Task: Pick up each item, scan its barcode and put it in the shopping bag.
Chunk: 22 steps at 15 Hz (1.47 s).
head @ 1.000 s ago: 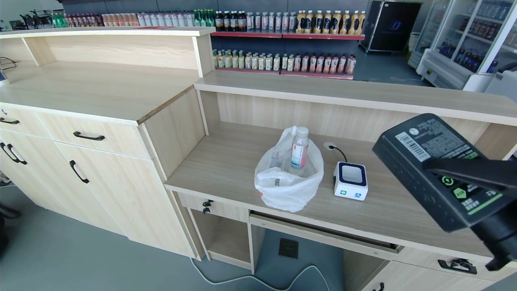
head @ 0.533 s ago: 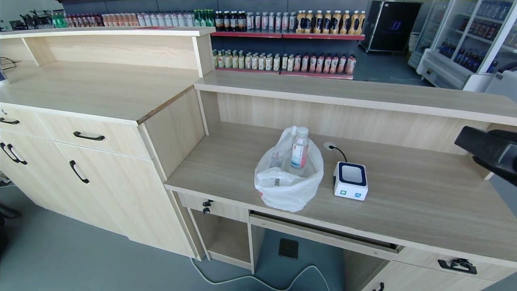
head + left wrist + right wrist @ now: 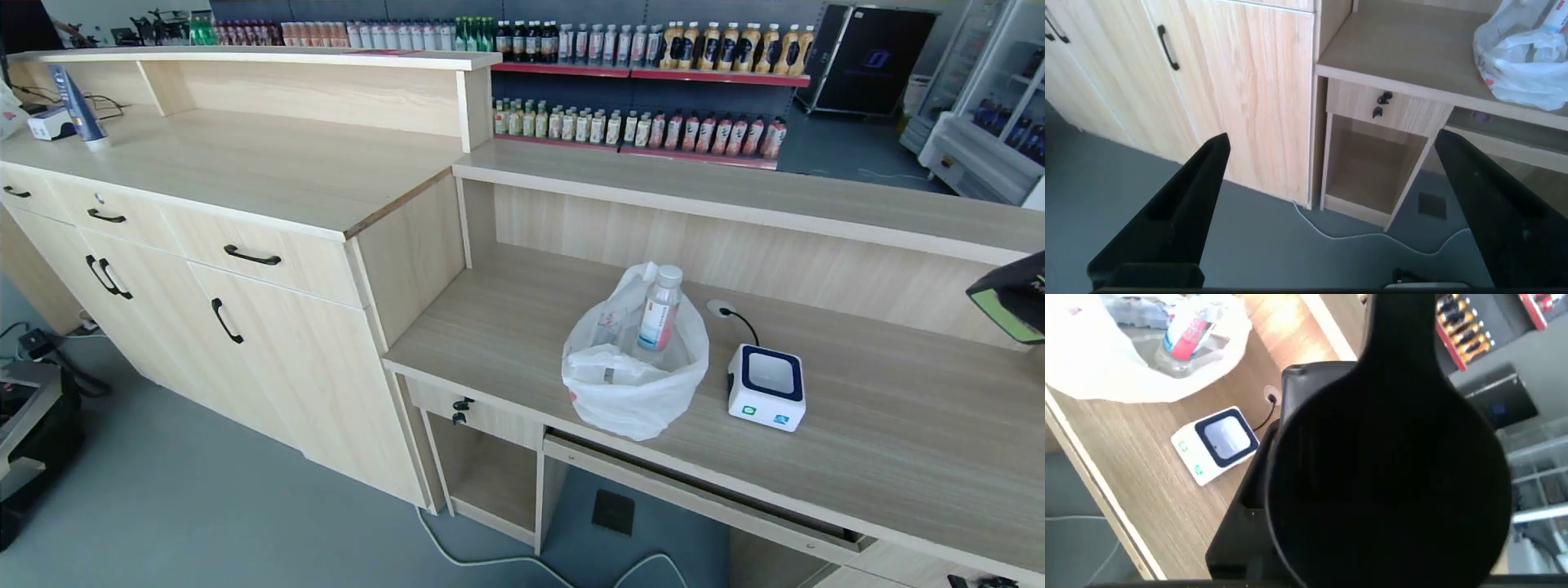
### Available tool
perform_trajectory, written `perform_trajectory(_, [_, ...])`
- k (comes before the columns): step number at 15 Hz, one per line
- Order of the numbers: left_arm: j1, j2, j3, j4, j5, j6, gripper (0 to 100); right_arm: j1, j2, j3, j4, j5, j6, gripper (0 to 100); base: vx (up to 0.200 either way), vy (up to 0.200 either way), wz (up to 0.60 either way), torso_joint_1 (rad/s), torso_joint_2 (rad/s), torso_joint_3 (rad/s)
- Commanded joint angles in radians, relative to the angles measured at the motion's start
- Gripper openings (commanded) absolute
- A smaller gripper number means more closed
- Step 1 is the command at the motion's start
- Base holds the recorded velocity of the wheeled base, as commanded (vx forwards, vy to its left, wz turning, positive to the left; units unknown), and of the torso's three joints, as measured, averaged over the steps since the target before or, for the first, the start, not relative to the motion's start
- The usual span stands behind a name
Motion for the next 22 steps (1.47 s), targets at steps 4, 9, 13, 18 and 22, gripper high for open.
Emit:
perform_trajectory(4, [0.0, 0.0, 0.0, 0.0, 0.001, -0.001, 100, 0.067, 0.39, -0.285, 0.157, -0.273, 0.956, 0, 0.0, 0.0, 0.0, 0.0, 0.0, 0.0])
perform_trajectory(9, [0.0, 0.0, 0.0, 0.0, 0.001, 0.001, 100, -0.078, 0.6, -0.327, 0.161, -0.039, 1.088, 0, 0.0, 0.0, 0.0, 0.0, 0.0, 0.0])
perform_trajectory(13, [0.0, 0.0, 0.0, 0.0, 0.001, -0.001, 100, -0.152, 0.657, -0.343, 0.156, 0.189, 1.081, 0, 0.0, 0.0, 0.0, 0.0, 0.0, 0.0])
perform_trajectory(18, [0.0, 0.0, 0.0, 0.0, 0.001, -0.001, 100, -0.141, 0.763, -0.353, 0.099, 0.193, 1.016, 0, 0.0, 0.0, 0.0, 0.0, 0.0, 0.0])
perform_trajectory(22, [0.0, 0.0, 0.0, 0.0, 0.001, -0.001, 100, -0.118, 0.809, -0.362, 0.033, 0.259, 1.014, 0, 0.0, 0.0, 0.0, 0.0, 0.0, 0.0])
